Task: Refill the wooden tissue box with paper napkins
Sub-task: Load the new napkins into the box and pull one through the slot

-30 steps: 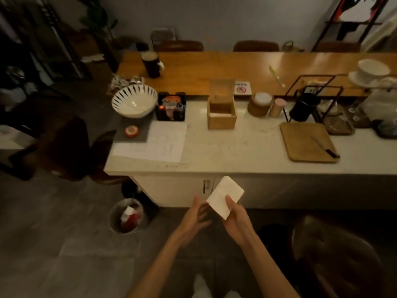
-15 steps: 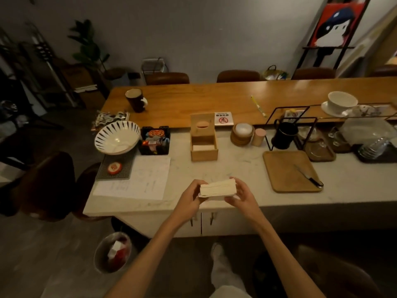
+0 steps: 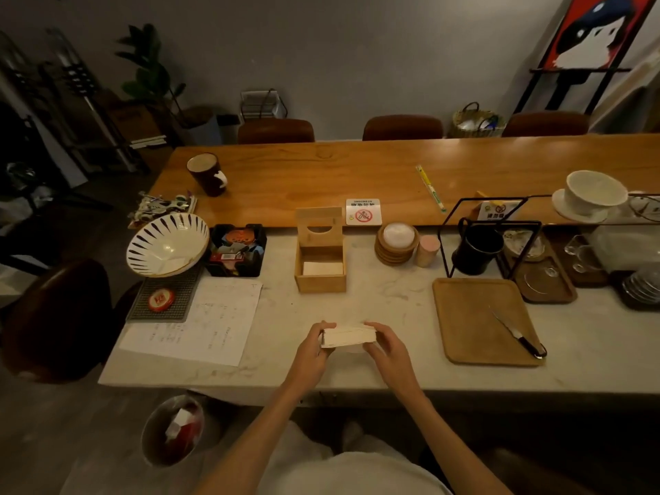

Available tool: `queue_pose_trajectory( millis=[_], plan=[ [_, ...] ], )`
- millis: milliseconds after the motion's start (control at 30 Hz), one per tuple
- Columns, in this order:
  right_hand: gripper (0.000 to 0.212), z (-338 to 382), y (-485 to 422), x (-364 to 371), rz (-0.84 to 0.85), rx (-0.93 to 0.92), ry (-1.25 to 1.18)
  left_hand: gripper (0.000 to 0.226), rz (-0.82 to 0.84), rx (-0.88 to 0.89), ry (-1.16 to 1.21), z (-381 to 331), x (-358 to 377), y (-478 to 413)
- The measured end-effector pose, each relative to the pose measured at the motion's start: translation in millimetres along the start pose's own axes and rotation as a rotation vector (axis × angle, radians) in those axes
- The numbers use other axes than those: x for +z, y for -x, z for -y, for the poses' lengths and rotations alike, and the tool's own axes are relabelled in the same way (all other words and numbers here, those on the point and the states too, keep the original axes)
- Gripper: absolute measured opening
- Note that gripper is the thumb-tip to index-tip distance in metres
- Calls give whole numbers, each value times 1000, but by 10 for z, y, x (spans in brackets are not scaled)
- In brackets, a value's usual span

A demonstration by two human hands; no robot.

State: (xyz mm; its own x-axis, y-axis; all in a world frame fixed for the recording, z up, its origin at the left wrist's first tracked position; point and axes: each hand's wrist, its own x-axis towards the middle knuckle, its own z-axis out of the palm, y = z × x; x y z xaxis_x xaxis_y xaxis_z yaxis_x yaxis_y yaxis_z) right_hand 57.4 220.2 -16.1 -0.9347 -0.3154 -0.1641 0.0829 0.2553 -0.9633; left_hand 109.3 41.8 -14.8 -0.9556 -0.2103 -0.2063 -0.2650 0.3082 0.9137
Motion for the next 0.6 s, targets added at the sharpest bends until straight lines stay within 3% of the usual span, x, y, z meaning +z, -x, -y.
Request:
queue_pose_trajectory(
  millis=[133,333,600],
  plan=[
    [37,-83,-88,-64,36,32,4,39,7,-25,3,85,103,-102],
    [76,-90,-208,-32,135,129,6,74,-28,-90,38,179,195,-149],
    [80,-157,-184,193,106,182,-12,79,-58,-85,118,212,300,-187]
  ],
)
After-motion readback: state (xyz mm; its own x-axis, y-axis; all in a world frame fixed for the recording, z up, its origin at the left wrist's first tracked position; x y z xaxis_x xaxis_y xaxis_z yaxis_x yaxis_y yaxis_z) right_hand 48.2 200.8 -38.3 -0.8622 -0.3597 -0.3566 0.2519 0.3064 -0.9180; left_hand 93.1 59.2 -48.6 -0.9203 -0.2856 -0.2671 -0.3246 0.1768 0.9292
